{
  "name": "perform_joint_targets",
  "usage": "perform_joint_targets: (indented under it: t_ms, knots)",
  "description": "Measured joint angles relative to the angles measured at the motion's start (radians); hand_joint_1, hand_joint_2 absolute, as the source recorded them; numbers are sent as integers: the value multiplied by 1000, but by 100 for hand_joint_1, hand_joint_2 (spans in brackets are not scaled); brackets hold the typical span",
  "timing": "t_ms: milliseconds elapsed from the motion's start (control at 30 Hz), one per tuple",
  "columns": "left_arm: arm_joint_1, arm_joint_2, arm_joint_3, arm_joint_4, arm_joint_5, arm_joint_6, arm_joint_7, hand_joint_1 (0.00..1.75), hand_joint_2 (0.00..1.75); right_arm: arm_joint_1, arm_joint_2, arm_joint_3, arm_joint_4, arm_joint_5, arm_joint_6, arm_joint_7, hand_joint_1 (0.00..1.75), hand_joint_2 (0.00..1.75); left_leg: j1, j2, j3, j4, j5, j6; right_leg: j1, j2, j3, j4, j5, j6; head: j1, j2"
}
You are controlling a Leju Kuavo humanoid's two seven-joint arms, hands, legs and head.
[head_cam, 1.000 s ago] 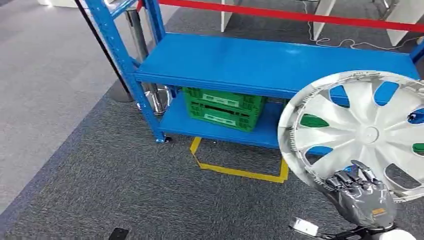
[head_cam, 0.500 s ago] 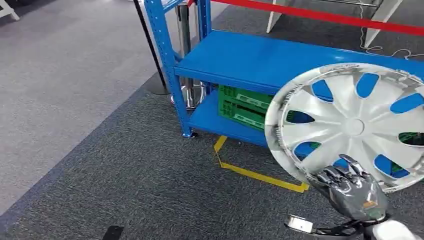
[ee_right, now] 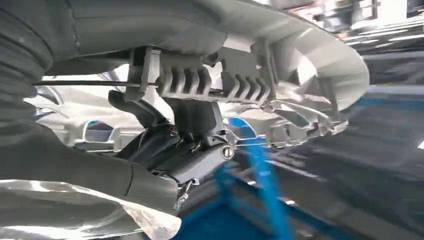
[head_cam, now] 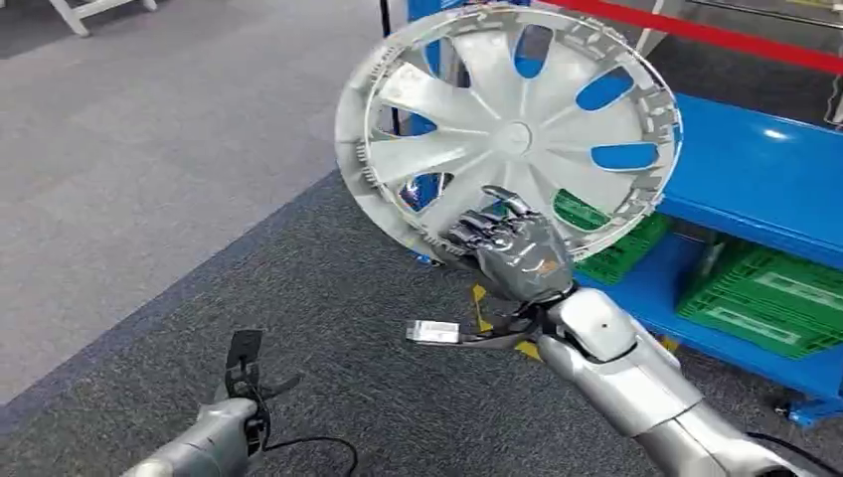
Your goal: Take the parts from the cabinet and place them on the table.
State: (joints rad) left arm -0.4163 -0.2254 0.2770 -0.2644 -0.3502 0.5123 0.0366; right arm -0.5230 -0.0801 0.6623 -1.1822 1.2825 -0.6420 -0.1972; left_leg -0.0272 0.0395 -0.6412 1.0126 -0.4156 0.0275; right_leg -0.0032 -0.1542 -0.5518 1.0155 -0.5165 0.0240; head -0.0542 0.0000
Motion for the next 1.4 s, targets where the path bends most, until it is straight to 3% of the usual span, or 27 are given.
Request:
perform_joint_targets:
  t_ms: [33,67,100,167,200,267,300,333,367,500,533,567,600,700,733,800,833,867,900,1033,1100,1133,1200,1233,1333,1367,1400]
  knots:
    - [0,0,1,0,1,3,0,0,175,-11,6,6,8,-4,0,-1,175,175,9,-9,8,-10,5,4,-7,34,-10,8,-17,3,1,0]
    - [-7,1,2,0,2,9,0,0,175,-25,12,13,18,-18,-3,-9,175,175,12,-22,7,-12,8,9,-8,99,-29,50,-43,2,1,0]
    - [-14,-2,4,0,8,13,1,0,175,-33,15,21,27,-37,-6,-19,175,175,12,-33,5,-12,10,13,-9,128,-61,116,-71,2,5,0]
    - [-21,-8,13,1,18,23,23,0,175,-42,20,42,60,-87,-9,-34,175,175,12,-65,5,-12,10,15,-8,152,-146,278,-124,5,6,0]
    - [-18,-8,18,2,18,21,29,0,175,-45,27,48,76,-107,-11,-40,175,175,12,-79,5,-11,10,15,-8,153,-172,314,-123,6,8,0]
    - [-8,-5,25,3,20,12,39,0,175,-57,46,62,111,-125,-21,-59,175,175,13,-104,5,-8,10,15,-9,153,-160,250,-56,6,7,0]
    - [-5,-5,26,3,21,8,39,0,175,-63,56,68,123,-130,-23,-63,175,175,15,-120,5,-3,8,12,-10,159,-122,157,3,5,6,0]
    - [-5,-6,28,4,21,6,39,0,175,-73,63,71,135,-134,-24,-64,175,175,17,-134,3,5,4,7,-15,190,-84,67,51,6,7,0]
    - [-5,-7,30,5,21,3,44,0,175,-83,66,75,151,-135,-26,-68,175,175,16,-144,-5,9,2,1,-20,243,-66,46,35,5,5,0]
    - [5,-7,31,8,13,8,52,0,175,-122,115,92,197,-152,-29,-97,175,175,26,-182,-34,17,15,-23,-15,220,-63,24,34,-10,7,0]
    - [8,-8,31,9,13,13,40,0,175,-137,129,97,209,-159,-29,-101,175,175,26,-169,-38,22,7,-26,-25,203,-56,17,37,-17,10,0]
    - [8,-11,31,9,14,20,23,0,175,-150,140,100,221,-166,-31,-108,175,175,18,-114,-48,50,-10,-35,-23,192,-51,15,36,-20,-4,0]
    - [7,-17,31,9,16,18,12,0,175,-162,144,103,231,-180,-31,-120,175,175,21,-81,-75,107,-38,-43,-22,178,-48,15,34,-27,-7,0]
    - [27,-24,31,11,13,-4,-6,0,175,-181,169,117,254,-226,-28,-161,175,175,35,-49,-172,308,-106,-56,-19,134,-41,15,26,-32,-6,0]
    - [38,-26,31,11,10,-9,-8,0,175,-184,179,125,260,-231,-27,-161,175,175,39,-47,-171,304,-90,-58,-19,122,-38,15,23,-31,-7,0]
    - [49,-27,31,12,2,-21,-9,0,175,-193,194,133,268,-237,-26,-162,175,175,43,-37,-118,184,-14,-58,-19,97,-31,15,16,-27,-7,0]
    - [51,-27,31,12,-6,-27,-9,0,175,-197,199,135,270,-240,-26,-162,175,175,42,-17,-75,96,28,-56,-19,86,-26,15,12,-22,-7,0]
    - [51,-28,29,13,-16,-36,-5,0,175,-201,206,139,274,-242,-26,-164,175,175,30,38,-45,37,30,-54,-15,74,-22,14,6,-15,-6,0]
    - [49,-29,26,13,-26,-42,-1,0,175,-205,206,142,277,-247,-24,-167,175,175,17,43,-38,16,24,-43,-7,65,-24,16,1,-8,-10,0]
    - [75,-33,20,13,-35,-38,-19,0,175,-204,220,162,299,-258,-26,-176,175,175,21,-2,-37,13,22,-13,-7,23,-12,6,-15,12,-5,0]
    - [78,-36,17,13,-34,-31,-32,0,175,-205,220,169,307,-264,-26,-179,175,175,25,-24,-37,11,22,1,-13,117,-50,84,-59,9,1,0]
    - [79,-40,17,13,-27,-23,-50,0,175,-205,219,172,318,-269,-27,-179,175,175,24,-38,-37,11,22,6,-11,139,-94,171,-94,8,6,0]
    - [87,-53,18,13,-10,0,-85,0,175,-203,216,180,341,-278,-29,-183,175,175,21,-69,-37,12,21,10,-8,153,-184,316,-132,8,6,0]
    - [92,-61,18,13,-3,13,-98,0,175,-202,215,181,347,-280,-30,-185,175,175,20,-86,-37,12,21,10,-7,153,-205,328,-115,6,6,0]
    - [92,-84,20,13,-7,37,-98,0,175,-207,215,174,357,-290,-31,-194,175,175,20,-134,-36,20,20,9,-7,173,-139,140,20,-4,7,0]
    - [88,-93,19,13,-13,40,-86,0,175,-210,215,170,358,-293,-31,-196,175,175,22,-148,-38,23,18,8,-9,214,-107,60,55,-10,7,0]
    - [84,-102,18,13,-17,40,-80,0,175,-214,215,168,361,-296,-32,-198,175,175,17,-159,-45,31,16,2,-18,243,-81,36,45,-14,5,0]
